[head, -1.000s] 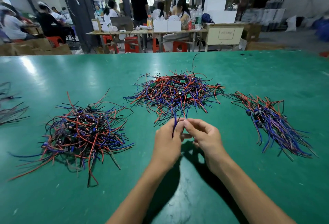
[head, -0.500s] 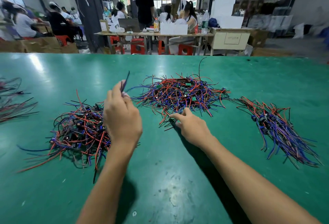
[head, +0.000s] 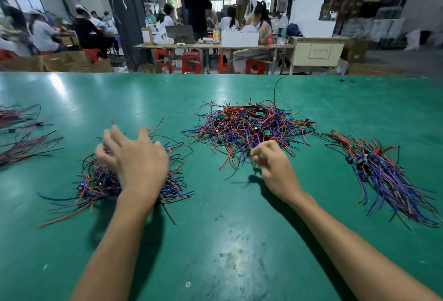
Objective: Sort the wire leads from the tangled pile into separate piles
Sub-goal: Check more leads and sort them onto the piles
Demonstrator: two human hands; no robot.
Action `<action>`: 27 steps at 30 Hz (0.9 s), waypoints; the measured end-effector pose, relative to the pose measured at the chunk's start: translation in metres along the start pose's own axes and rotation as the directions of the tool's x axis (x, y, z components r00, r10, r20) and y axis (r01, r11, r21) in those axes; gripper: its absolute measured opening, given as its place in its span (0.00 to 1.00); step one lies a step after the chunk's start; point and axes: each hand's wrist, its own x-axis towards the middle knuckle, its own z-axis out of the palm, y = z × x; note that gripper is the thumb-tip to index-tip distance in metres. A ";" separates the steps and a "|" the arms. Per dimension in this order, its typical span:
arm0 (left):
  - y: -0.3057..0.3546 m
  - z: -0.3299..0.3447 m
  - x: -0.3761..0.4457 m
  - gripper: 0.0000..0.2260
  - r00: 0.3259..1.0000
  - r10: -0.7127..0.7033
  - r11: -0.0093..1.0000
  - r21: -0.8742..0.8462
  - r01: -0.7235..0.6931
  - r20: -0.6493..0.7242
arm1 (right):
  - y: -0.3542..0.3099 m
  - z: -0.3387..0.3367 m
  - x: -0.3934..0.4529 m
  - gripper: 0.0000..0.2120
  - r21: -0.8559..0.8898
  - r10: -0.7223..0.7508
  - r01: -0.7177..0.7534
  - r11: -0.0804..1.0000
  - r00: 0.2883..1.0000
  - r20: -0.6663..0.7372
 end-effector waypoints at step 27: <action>0.090 0.057 -0.088 0.06 0.759 0.608 0.315 -0.948 0.038 0.232 | -0.055 -0.086 -0.016 0.08 0.908 0.424 -0.200 0.367 0.905 0.028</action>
